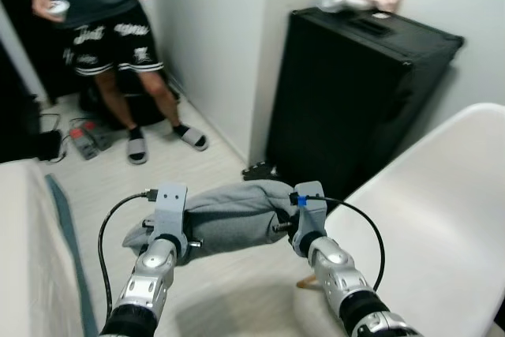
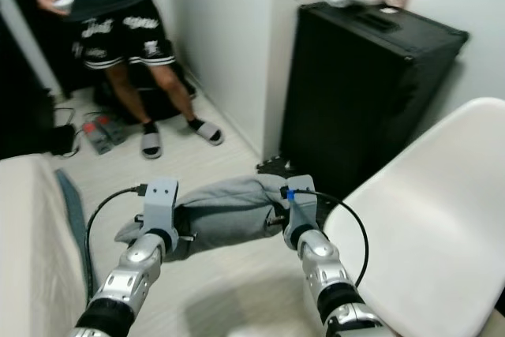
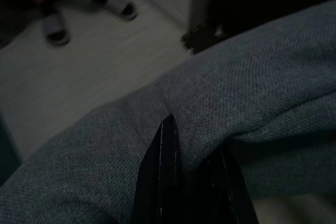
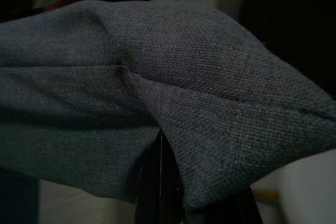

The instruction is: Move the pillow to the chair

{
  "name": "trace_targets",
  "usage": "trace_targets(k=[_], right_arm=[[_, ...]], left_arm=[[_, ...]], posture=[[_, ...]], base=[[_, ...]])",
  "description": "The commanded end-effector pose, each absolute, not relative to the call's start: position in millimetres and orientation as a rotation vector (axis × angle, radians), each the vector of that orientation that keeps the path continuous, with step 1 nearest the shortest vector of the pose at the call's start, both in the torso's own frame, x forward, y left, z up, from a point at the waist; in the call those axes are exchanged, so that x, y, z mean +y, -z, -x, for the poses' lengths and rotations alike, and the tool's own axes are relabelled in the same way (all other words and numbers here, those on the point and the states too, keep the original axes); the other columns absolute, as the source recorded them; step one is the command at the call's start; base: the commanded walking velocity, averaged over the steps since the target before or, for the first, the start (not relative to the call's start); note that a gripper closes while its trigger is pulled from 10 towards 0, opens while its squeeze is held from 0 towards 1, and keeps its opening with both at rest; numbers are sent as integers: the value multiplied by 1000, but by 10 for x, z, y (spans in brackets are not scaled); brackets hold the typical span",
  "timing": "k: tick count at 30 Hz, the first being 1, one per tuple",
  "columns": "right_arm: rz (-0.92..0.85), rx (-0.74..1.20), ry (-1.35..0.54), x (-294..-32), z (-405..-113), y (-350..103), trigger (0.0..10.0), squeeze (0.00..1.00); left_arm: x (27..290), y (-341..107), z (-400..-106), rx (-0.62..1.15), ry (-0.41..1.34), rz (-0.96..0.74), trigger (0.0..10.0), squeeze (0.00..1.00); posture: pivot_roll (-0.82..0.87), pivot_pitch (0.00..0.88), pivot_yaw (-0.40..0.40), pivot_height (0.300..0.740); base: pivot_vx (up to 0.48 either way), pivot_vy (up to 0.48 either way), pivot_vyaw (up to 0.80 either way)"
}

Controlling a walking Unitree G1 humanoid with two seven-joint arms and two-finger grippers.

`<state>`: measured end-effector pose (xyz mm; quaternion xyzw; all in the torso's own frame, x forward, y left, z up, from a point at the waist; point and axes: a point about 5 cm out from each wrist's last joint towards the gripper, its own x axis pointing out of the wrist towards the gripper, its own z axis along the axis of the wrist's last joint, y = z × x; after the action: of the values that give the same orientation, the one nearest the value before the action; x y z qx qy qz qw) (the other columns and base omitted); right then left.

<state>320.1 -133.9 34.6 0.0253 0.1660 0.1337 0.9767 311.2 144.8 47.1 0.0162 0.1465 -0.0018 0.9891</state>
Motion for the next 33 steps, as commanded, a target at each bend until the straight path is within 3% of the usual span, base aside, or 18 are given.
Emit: trace_targets(k=[1, 14, 24, 33], right_arm=[[-53, 355, -188, -1486, -3185, -309, 10000, 0], [-17, 420, -170, -1629, -3046, -152, 10000, 0], [-28, 429, -183, -1521, -3048, -142, 10000, 0], [-42, 418, -183, -1516, -3070, -164, 10000, 0]], left_arm=[[1604, -542, -3153, 263, -59, -49, 10000, 0], [1595, -392, -3032, 332, -25, -48, 10000, 0], [1755, -417, -2982, 292, -57, -66, 10000, 0], [1732, -449, -3003, 306, -44, -37, 10000, 0]], posture=[[47, 45, 34, 740], [48, 60, 18, 740], [66, 46, 14, 740], [66, 35, 19, 740]], base=[[0, 0, -800], [0, 0, -800], [0, 0, -800], [0, 0, -800]])
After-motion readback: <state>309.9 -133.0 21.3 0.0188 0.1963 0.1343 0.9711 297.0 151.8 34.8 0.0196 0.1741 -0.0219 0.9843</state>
